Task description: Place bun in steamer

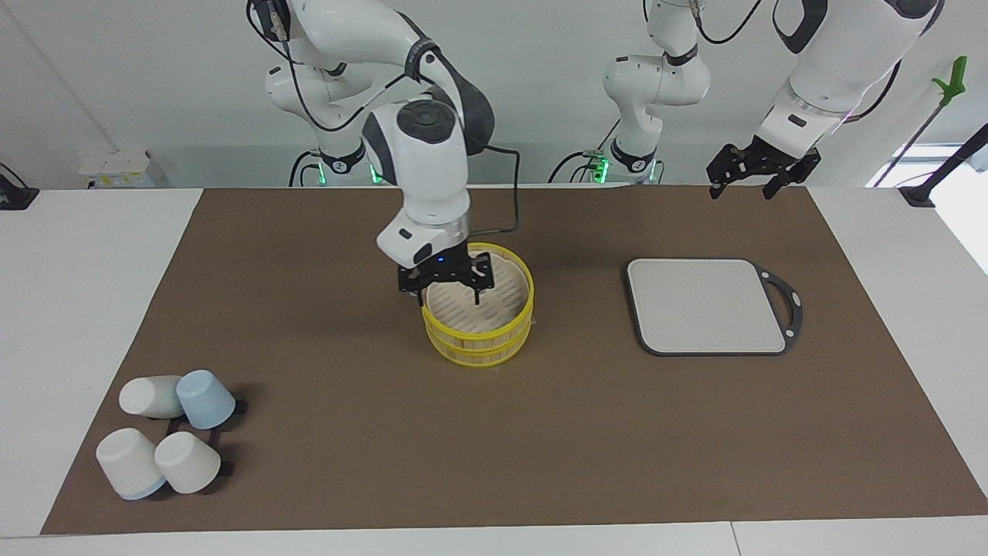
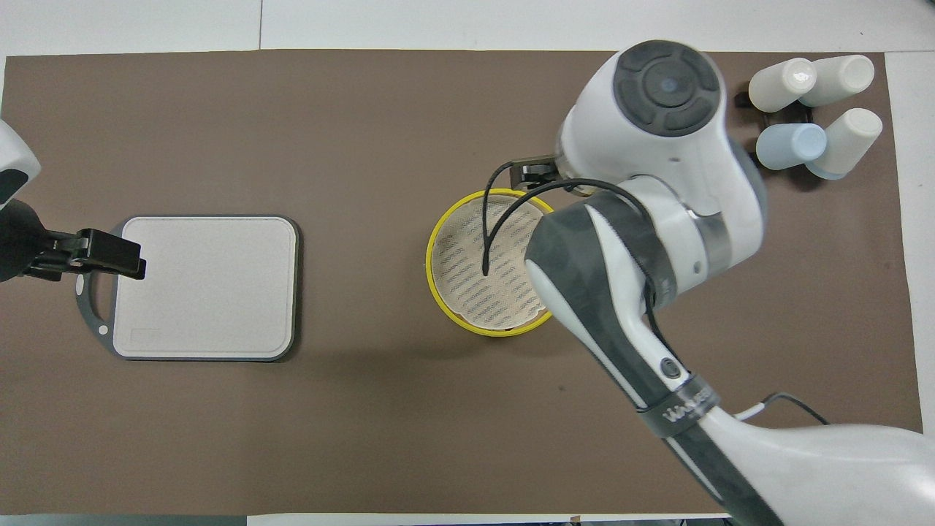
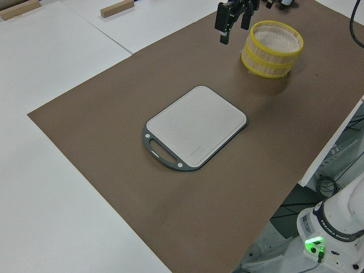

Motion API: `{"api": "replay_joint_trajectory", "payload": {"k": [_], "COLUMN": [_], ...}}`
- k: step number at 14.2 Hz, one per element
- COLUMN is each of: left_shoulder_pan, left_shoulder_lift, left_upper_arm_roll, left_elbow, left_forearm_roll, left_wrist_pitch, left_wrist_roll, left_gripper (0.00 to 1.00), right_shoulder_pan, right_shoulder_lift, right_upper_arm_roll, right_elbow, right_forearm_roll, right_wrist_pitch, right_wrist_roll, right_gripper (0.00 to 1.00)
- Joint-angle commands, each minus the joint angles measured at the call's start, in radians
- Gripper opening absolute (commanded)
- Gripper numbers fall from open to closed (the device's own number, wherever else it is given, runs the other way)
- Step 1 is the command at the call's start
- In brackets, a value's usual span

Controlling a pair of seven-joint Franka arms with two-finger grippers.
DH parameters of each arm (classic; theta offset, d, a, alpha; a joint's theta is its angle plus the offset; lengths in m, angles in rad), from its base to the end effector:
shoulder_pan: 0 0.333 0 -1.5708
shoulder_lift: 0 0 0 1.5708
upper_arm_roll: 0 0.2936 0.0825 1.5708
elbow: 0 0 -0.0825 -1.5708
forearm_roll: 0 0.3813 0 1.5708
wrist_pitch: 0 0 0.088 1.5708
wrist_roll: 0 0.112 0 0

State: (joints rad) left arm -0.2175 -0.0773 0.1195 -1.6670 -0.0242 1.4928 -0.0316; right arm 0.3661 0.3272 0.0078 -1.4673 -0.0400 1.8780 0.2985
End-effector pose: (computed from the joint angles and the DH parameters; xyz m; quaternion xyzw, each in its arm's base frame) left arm 0.5167 -0.0515 0.5871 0.9981 -0.0339 -0.0497 0.0135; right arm 0.6155 0.2374 0.4762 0.9981 0.0426 0.0454 0.0033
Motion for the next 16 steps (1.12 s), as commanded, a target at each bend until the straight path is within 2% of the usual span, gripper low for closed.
{"api": "replay_joint_trajectory", "payload": {"k": [1, 4, 6, 9, 11, 16], "left_shoulder_pan": [-0.006, -0.006, -0.006, -0.006, -0.006, -0.006], "left_shoulder_lift": [-0.003, -0.003, -0.003, -0.003, -0.001, -0.002], "left_upper_arm_roll": [0.008, 0.008, 0.008, 0.008, 0.008, 0.008], "left_elbow": [0.007, 0.007, 0.007, 0.007, 0.009, 0.009], "left_forearm_roll": [-0.006, -0.006, -0.006, -0.006, -0.006, -0.006], "left_wrist_pitch": [0.0, 0.0, 0.0, 0.0, 0.0, 0.0], "left_wrist_roll": [0.006, 0.004, 0.004, 0.001, 0.001, 0.001], "left_gripper": [1.0, 1.0, 1.0, 1.0, 1.0, 1.0], "right_shoulder_pan": [-0.077, -0.18, -0.232, -0.282, -0.318, -0.393], "right_shoulder_lift": [-0.052, -0.112, -0.169, -0.276, -0.316, -0.312], "right_upper_arm_roll": [0.012, 0.012, 0.012, 0.012, 0.014, 0.012], "right_elbow": [-0.013, -0.04, -0.085, -0.224, -0.284, -0.275], "right_forearm_roll": [0.002, 0.002, 0.005, 0.005, 0.009, 0.003], "right_wrist_pitch": [-0.094, -0.248, -0.283, -0.245, -0.188, -0.151], "right_wrist_roll": [-0.149, -0.272, -0.288, -0.288, -0.294, -0.351], "right_gripper": [1.0, 1.0, 1.0, 1.0, 1.0, 1.0]}}
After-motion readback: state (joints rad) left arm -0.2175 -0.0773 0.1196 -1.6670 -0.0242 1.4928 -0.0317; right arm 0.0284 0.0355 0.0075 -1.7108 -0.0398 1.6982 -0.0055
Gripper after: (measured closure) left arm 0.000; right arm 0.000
